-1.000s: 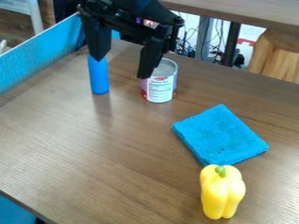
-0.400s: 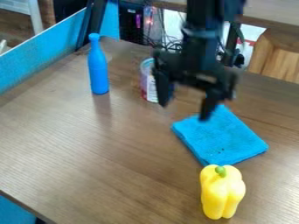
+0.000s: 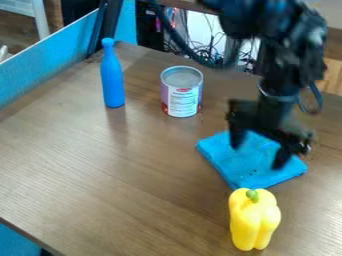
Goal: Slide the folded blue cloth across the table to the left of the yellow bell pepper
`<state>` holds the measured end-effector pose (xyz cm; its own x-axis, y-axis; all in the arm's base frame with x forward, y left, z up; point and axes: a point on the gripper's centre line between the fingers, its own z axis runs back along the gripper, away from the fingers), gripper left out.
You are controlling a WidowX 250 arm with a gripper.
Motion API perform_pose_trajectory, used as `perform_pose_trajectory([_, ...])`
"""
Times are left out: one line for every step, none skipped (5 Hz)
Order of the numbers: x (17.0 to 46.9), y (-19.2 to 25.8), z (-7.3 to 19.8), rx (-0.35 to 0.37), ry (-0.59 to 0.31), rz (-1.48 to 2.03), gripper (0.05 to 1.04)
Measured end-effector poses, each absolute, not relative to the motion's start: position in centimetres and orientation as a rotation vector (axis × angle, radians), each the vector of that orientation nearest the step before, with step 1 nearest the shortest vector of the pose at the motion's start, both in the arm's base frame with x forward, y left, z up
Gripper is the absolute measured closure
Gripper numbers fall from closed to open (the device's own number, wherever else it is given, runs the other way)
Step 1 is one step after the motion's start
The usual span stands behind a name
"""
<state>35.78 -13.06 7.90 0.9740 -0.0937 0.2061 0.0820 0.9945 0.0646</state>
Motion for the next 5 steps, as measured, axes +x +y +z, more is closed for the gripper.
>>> perform_pose_trajectory([37.5,-13.7,7.2,0.075,-0.305,-0.087,0.074])
perform_pose_trajectory([38.1,-13.4,6.8,0.096,-0.332,-0.059,0.074])
perform_pose_trajectory([37.3,-12.6,6.0,0.048,-0.319,-0.007,0.074])
perform_pose_trajectory([35.9,-10.1,5.8,0.002,-0.309,0.065,0.075])
perform_pose_trajectory([33.5,-7.4,5.6,0.004,-0.305,0.116,0.075])
